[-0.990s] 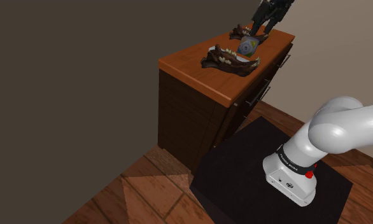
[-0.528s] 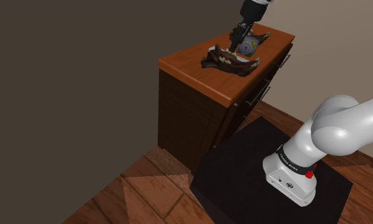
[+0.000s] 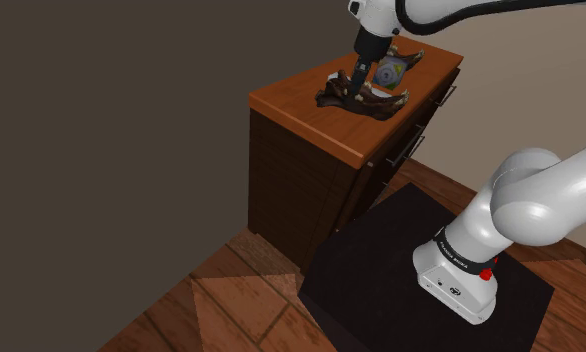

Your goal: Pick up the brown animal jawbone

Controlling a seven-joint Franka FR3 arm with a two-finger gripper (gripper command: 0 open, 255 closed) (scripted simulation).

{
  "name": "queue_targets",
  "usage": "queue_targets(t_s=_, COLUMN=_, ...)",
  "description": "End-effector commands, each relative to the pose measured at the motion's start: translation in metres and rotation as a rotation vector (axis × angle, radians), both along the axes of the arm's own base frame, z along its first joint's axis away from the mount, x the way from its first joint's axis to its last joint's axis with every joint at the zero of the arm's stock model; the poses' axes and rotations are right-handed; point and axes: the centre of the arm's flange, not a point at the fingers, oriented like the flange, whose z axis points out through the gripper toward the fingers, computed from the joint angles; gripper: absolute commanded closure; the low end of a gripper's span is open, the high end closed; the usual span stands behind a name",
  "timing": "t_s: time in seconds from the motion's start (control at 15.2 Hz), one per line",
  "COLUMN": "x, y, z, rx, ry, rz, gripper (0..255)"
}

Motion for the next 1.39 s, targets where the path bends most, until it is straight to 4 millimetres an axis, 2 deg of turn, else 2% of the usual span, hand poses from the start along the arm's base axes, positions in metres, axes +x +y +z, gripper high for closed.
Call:
queue_targets(t_s=0.0, x=0.001, y=0.001, z=-0.011, rx=0.000, ry=0.000, rz=0.002, gripper=0)
queue_targets(t_s=0.2, x=0.001, y=0.001, z=-0.019, rx=0.000, ry=0.000, rz=0.002, gripper=0)
queue_targets(t_s=0.26, x=0.001, y=0.001, z=-0.019, rx=0.000, ry=-0.001, rz=0.002, gripper=255)
queue_targets(t_s=0.86, x=0.001, y=0.001, z=-0.019, rx=0.000, ry=0.000, rz=0.002, gripper=255)
queue_targets(t_s=1.32, x=0.001, y=0.001, z=0.018, rx=0.000, ry=0.000, rz=0.002, gripper=255)
